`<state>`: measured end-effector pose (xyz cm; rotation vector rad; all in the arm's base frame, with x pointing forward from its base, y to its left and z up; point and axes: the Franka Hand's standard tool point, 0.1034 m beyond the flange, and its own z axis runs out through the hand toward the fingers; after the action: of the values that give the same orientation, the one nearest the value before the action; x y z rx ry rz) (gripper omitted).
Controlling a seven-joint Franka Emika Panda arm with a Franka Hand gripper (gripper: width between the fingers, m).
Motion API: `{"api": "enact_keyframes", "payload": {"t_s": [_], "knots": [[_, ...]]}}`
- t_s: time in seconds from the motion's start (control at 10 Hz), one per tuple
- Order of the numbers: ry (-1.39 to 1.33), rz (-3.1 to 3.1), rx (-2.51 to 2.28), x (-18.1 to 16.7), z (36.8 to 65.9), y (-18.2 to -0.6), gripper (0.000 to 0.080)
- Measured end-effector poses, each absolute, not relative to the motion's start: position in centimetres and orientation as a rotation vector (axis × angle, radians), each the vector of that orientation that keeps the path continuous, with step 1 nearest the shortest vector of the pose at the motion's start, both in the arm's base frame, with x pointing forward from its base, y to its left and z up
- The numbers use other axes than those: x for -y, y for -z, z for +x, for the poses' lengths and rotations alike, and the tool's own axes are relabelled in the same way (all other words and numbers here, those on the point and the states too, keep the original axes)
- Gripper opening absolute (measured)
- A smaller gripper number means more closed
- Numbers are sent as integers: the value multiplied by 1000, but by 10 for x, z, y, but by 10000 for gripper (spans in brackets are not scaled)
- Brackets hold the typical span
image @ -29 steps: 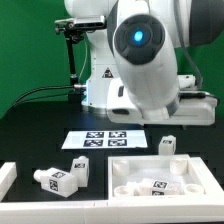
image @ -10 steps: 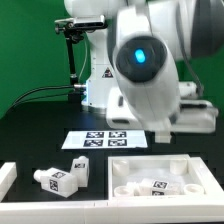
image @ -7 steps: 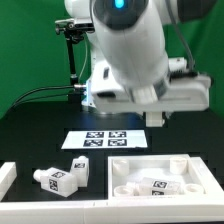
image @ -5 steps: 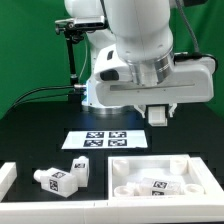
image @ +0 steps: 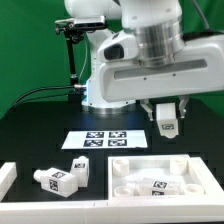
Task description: Assemble one leg
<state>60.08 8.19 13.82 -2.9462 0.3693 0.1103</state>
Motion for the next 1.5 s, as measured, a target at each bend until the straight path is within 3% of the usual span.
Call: {"api": "enact_keyframes", "payload": {"t_s": [0.1,0.5,0.9,1.1,1.5], "knots": [[42,-2953,-358,-87,614,-141,284],[467,-2942,-365,-89,618,-137,285],[986,-2894,-261,-92,626,-121,285],[989,-2929,-199,-100,624,-103,285],[957,-2934,-204,-104,624,-101,285]]}}
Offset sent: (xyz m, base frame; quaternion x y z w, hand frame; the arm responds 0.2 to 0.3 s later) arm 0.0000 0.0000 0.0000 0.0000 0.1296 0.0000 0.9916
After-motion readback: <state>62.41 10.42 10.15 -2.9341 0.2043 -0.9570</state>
